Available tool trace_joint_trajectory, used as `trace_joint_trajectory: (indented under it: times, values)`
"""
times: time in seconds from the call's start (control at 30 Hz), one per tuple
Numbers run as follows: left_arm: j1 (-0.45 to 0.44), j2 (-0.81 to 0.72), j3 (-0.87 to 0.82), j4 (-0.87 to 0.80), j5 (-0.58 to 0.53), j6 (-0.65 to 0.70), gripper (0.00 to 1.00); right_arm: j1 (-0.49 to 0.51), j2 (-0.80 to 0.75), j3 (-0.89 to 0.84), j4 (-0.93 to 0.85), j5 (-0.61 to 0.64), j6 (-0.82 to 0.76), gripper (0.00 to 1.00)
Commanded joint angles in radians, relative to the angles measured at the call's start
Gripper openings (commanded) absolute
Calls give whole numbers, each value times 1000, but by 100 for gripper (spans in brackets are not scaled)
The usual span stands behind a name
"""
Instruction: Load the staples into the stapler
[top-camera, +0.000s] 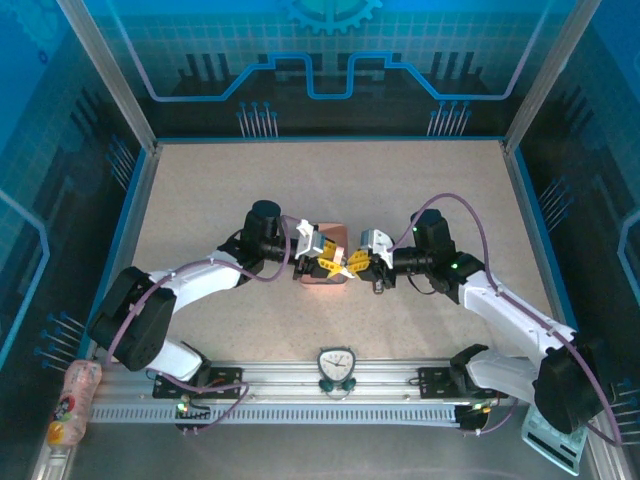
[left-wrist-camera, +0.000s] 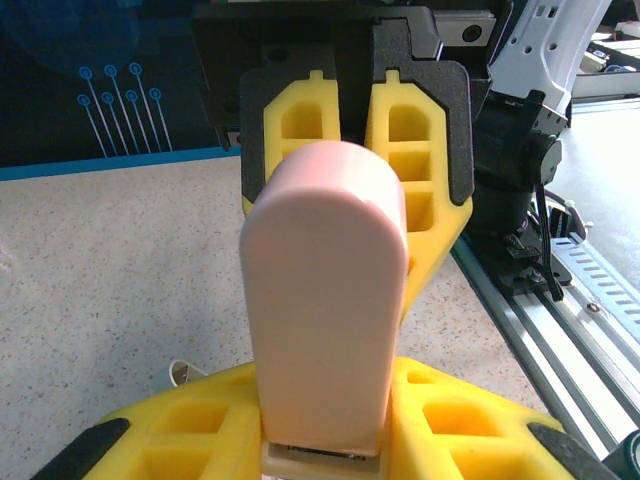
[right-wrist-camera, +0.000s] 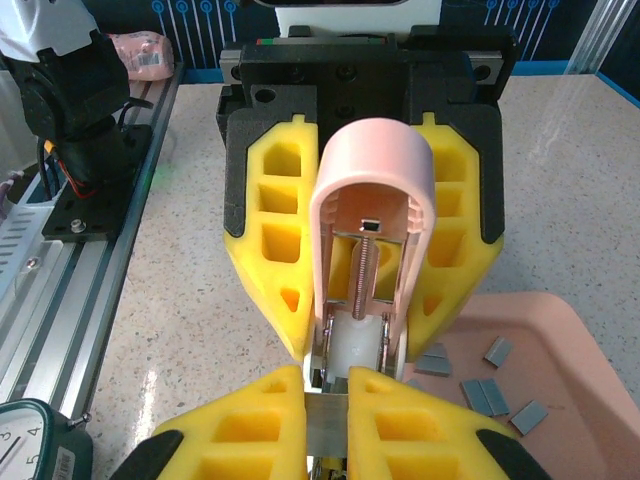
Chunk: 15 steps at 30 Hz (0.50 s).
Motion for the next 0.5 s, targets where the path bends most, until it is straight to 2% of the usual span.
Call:
trace_joint_trajectory:
  times: [0.0,0.47]
  values:
    - [-5,-39,-6,53,54,-6,29,15,14,16,-45,-2,-22,14]
    - [-4,-30,-6,18,42,20,29,10,-46,12,-13,4,-10,13]
